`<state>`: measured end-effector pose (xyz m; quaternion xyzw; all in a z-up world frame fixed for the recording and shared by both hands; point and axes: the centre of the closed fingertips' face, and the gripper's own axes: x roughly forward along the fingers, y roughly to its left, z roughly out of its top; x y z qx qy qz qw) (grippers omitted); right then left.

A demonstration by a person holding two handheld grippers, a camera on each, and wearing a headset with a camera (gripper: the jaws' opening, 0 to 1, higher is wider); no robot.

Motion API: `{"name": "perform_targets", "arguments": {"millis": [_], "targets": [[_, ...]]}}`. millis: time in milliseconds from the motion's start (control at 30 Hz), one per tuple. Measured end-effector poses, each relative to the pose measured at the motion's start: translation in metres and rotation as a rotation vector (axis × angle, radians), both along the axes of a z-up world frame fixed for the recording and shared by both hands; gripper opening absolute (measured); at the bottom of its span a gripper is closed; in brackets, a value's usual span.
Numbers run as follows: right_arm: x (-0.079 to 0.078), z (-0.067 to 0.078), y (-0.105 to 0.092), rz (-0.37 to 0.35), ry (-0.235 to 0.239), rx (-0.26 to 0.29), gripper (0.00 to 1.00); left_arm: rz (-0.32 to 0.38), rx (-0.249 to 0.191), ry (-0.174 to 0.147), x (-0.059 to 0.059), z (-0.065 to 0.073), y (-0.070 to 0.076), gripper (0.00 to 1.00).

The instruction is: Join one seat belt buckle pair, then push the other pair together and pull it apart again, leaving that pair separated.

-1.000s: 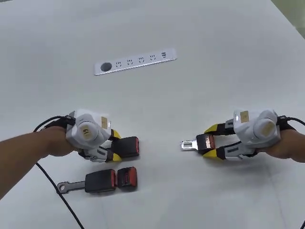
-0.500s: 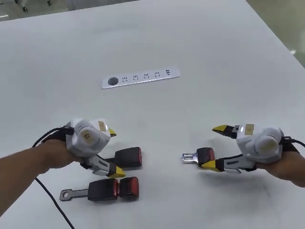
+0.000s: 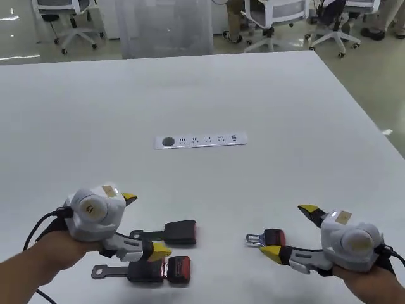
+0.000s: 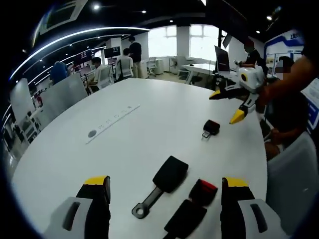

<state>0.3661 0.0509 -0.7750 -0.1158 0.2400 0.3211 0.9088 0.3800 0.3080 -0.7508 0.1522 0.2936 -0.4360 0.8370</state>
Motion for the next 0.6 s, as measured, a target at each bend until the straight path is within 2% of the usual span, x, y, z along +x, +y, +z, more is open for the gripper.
{"name": "perform_targets", "arguments": {"millis": [100,167,267,333,600], "targets": [[-0.013,0.006,0.007,-0.004,0.001,0.021,0.85,0.021,-0.012,-0.009,-0.014,0.004,0.013,0.99],[-0.024,0.011,0.014,0.009,-0.025,0.004,0.85,0.033,-0.027,-0.015,-0.026,0.008,0.024,1.0],[-0.037,0.015,0.02,0.019,-0.021,-0.003,0.85,0.051,-0.044,-0.027,-0.037,0.013,0.038,1.0],[-0.042,0.017,0.022,0.02,-0.032,-0.002,0.85,0.065,-0.06,-0.035,-0.045,0.016,0.048,1.0],[-0.064,0.029,0.032,0.036,-0.052,-0.02,0.85,0.096,-0.105,-0.034,-0.076,0.024,0.076,1.0]]}}
